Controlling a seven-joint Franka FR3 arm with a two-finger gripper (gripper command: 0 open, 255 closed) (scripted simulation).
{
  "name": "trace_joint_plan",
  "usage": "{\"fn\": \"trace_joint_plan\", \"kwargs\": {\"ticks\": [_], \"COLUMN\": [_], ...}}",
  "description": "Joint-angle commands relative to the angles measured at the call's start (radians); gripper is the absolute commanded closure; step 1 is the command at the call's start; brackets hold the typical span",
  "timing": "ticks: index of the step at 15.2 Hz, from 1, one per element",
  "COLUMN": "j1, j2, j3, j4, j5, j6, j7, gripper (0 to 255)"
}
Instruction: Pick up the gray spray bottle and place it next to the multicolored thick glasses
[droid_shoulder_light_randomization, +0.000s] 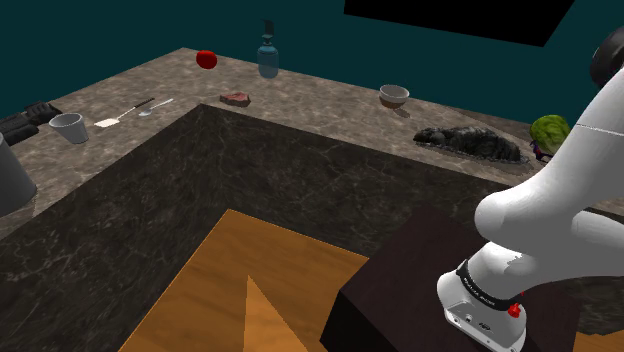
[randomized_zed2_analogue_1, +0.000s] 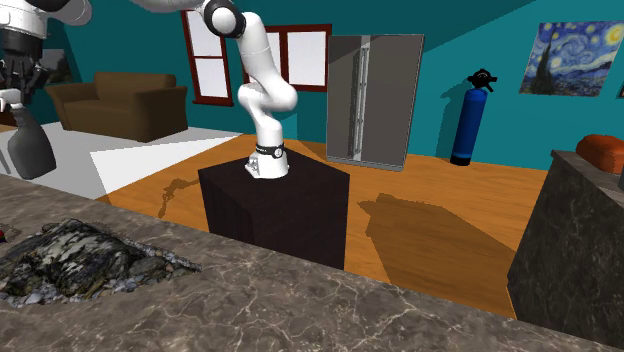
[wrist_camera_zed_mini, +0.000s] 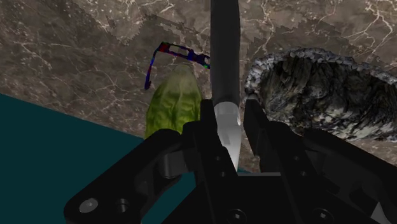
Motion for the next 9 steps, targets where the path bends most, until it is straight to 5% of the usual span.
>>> {"fn": "trace_joint_plan", "kwargs": {"ticks": [1, 3, 9], "j1": [-0.082, -0.161, -0.147], "j2": [0.077, 0.145, 0.149], "j3": [0.018, 0.038, 0.047], "j4": [0.080, 0.161, 0.086], "j5": [0.063, 0.109, 0.124], "j6": [-0.032, -0.065, 0.007], "j7": [-0.050, -0.084, -0.112], "gripper": [255, 255, 255]}}
